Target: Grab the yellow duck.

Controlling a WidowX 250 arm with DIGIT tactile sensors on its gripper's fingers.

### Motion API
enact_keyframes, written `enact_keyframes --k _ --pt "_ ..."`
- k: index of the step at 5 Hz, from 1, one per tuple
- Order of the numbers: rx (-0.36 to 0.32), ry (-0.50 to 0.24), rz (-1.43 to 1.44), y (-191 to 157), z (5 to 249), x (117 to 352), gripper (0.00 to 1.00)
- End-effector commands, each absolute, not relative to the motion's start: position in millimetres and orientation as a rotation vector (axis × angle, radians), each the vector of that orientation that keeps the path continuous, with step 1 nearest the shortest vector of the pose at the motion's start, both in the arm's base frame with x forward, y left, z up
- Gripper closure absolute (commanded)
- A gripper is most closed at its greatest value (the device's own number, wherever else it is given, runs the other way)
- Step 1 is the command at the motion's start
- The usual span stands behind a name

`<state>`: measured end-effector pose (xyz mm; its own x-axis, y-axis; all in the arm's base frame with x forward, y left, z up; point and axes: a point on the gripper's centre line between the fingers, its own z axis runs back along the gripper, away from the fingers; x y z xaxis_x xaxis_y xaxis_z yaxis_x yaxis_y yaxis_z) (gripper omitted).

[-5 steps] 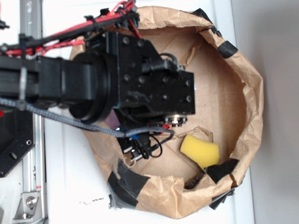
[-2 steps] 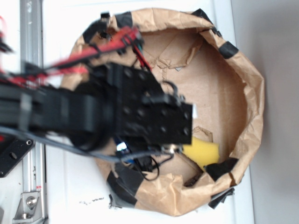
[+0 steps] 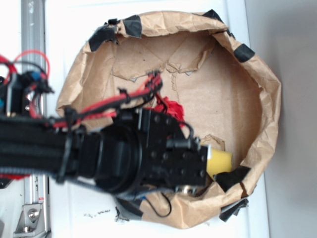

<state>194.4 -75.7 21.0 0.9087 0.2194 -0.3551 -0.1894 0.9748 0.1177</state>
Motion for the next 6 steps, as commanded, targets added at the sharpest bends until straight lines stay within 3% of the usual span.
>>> enact_keyframes --k 1,2,3,5,6 --pt "0.032 0.326 0.184 -67.8 45.3 163.2 0.0" --pt "-0.007 0.33 0.234 -59.0 48.3 161.5 0.0" --pt "-0.01 0.343 0.27 -56.5 44.9 161.2 1.0" --pt "0.008 0.331 0.298 -49.6 42.4 166.7 1.0" --pt "0.024 0.272 0.298 -42.0 45.4 177.0 1.0"
